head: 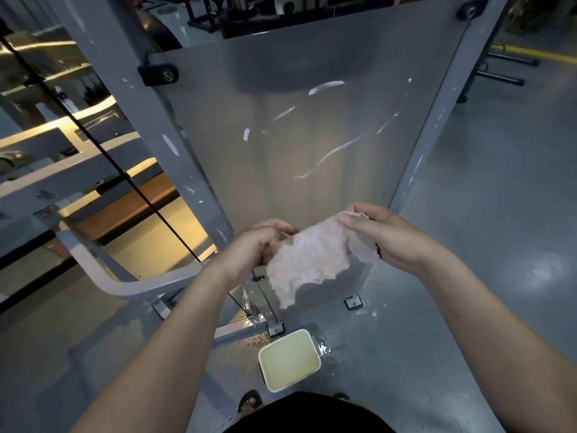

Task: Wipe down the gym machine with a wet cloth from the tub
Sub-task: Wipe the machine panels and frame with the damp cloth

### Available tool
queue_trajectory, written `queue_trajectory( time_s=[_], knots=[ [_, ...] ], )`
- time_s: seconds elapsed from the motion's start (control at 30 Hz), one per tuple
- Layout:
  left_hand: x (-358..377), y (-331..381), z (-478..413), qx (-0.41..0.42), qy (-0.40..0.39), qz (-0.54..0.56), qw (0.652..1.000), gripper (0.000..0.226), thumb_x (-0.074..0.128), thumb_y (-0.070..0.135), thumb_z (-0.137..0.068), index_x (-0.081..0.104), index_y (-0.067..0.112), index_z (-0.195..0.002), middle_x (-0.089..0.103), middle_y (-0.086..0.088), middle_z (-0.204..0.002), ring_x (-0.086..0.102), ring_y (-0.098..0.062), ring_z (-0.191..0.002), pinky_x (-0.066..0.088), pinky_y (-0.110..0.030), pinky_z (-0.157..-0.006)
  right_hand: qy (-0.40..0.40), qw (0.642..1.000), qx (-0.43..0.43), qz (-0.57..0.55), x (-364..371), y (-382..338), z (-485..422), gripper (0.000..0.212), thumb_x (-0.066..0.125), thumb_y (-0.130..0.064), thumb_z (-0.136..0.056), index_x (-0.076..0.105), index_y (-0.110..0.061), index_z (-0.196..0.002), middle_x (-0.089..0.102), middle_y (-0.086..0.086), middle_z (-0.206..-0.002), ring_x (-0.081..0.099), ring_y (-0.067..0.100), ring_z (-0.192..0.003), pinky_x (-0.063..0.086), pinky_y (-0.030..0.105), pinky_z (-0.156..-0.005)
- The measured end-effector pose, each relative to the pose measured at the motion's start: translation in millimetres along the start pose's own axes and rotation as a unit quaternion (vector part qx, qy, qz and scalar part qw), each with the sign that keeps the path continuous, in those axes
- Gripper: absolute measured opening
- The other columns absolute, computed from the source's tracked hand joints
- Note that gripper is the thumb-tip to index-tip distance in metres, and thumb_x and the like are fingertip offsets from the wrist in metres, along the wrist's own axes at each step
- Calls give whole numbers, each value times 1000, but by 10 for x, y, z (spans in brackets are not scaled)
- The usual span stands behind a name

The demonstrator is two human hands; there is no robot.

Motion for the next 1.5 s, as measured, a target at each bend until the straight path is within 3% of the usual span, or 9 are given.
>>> queue_trajectory(
  time_s=[0.13, 0.37, 0.47, 0.53, 0.77, 1.03, 1.27, 1.43, 1.5],
  knots=[
    [224, 34, -85, -1, -58, -124, 991, 19, 72, 30, -84, 76, 23, -101, 68, 9, -79, 60, -10, -74, 45, -25, -74, -6, 1000, 11, 23, -13, -34, -7, 15, 67, -30, -93, 58, -19, -86, 54, 11, -84, 49, 25, -77, 32, 35, -63],
    [390, -97, -199, 45, -10, -215, 976, 22, 60, 17, -100, 63, -5, -100, 56, -10, -75, 48, -19, -64, 37, -28, -53, -7, 996, -15, 86, -167, 72, 87, 8, 69, -9, -90, 70, -14, -95, 66, 4, -87, 60, 15, -78, 48, 29, -69],
    [409, -115, -198, 93, 19, -138, 986, 18, 50, 3, -105, 67, -1, -111, 70, -13, -95, 63, -18, -82, 53, -25, -74, -67, 997, -10, 22, -197, 116, 137, 28, 63, -26, -96, 76, -5, -109, 76, 15, -102, 67, 20, -90, 53, 28, -79],
    [386, -135, -176, 98, 41, -79, 991, 22, 49, 0, -105, 68, 7, -114, 73, -8, -108, 65, -13, -95, 53, -24, -86, 7, 998, -26, 61, -232, 128, 106, 24, 58, -18, -102, 76, -4, -107, 78, 8, -97, 66, 15, -87, 51, 27, -76],
    [404, -71, -87, 85, 62, -19, 994, 18, 54, 11, -105, 71, 7, -105, 73, -13, -98, 65, -20, -84, 52, -28, -72, 5, 979, -75, 189, -74, 176, -12, 28, 74, -41, -91, 68, -35, -118, 64, -16, -125, 58, -3, -115, 46, 12, -95],
    [496, -71, -1, -35, 71, 198, 977, 38, 44, 32, -106, 65, 6, -122, 71, -13, -107, 63, -30, -103, 48, -41, -88, -9, 1000, -25, 3, -3, 208, -114, 17, 58, -4, -100, 67, -7, -86, 66, 3, -79, 63, 12, -75, 54, 19, -73],
    [546, -150, -36, 29, 145, 93, 985, 13, 62, 4, -99, 59, 6, -112, 63, -7, -81, 58, -20, -72, 58, -38, -76, -14, 968, 46, -244, 72, 385, -186, 31, 48, -14, -106, 63, 9, -120, 74, 16, -97, 71, 24, -86, 57, 29, -68],
    [536, -25, -158, 1, 275, -166, 947, 26, 76, 34, -89, 59, 16, -98, 70, -2, -89, 64, -15, -76, 53, -33, -74, -32, 957, 31, -286, 123, 469, -305, 47, 61, -23, -101, 56, 12, -132, 63, 33, -120, 65, 39, -106, 55, 49, -91],
    [424, 62, -164, 19, 322, -233, 917, 22, 67, 38, -94, 61, 18, -98, 67, 4, -88, 63, -19, -85, 49, -34, -76, 16, 949, 15, -315, 101, 435, -391, 41, 61, -24, -99, 60, 6, -127, 65, 30, -120, 69, 36, -100, 60, 41, -77]
  ],
)
Point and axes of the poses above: each hand's wrist, its own z-axis away from the middle knuckle, its own x-axis out of the palm, y = z × x, the point moved 1 cm from there along -z, towards the middle knuckle
